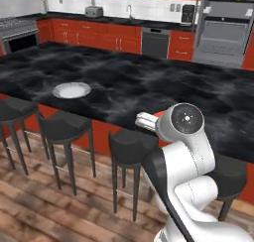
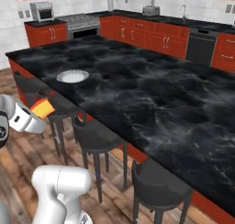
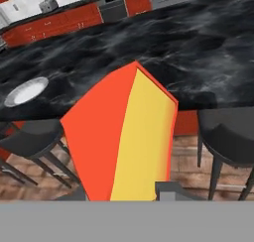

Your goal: Take the cheese, fish, and lime from the fridge and place them on the plate on the dining counter to create an appetizer plate.

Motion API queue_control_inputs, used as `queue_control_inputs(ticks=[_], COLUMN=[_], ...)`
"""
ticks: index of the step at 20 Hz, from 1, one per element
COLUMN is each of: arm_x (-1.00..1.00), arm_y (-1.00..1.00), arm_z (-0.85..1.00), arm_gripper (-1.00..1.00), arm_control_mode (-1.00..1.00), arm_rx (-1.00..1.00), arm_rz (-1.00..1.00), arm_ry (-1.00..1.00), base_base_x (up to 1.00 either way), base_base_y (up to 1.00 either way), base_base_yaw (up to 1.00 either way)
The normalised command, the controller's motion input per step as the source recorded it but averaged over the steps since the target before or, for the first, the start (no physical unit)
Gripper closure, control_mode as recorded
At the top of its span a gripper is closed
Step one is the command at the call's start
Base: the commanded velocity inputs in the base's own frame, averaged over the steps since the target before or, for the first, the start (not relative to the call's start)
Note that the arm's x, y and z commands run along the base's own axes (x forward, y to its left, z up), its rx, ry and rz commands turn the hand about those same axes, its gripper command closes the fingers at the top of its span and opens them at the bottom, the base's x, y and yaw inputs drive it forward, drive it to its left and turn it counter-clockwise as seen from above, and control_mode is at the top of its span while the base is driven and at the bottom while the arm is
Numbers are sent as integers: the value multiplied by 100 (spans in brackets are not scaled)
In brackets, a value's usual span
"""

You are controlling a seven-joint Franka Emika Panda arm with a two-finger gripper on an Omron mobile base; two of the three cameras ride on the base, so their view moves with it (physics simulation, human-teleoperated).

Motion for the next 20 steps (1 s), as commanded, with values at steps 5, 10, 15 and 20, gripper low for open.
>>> queue_control_inputs(ticks=[5,10,15,20], arm_x=[0,0,0,0], arm_y=[0,0,0,0], arm_z=[0,0,0,0], arm_gripper=[100,100,100,100], arm_control_mode=[100,100,100,100], arm_rx=[0,0,0,0], arm_rz=[0,0,0,0], arm_ry=[0,0,0,0], base_base_x=[72,70,67,57], base_base_y=[100,100,100,100], base_base_yaw=[-32,-33,-33,-35])
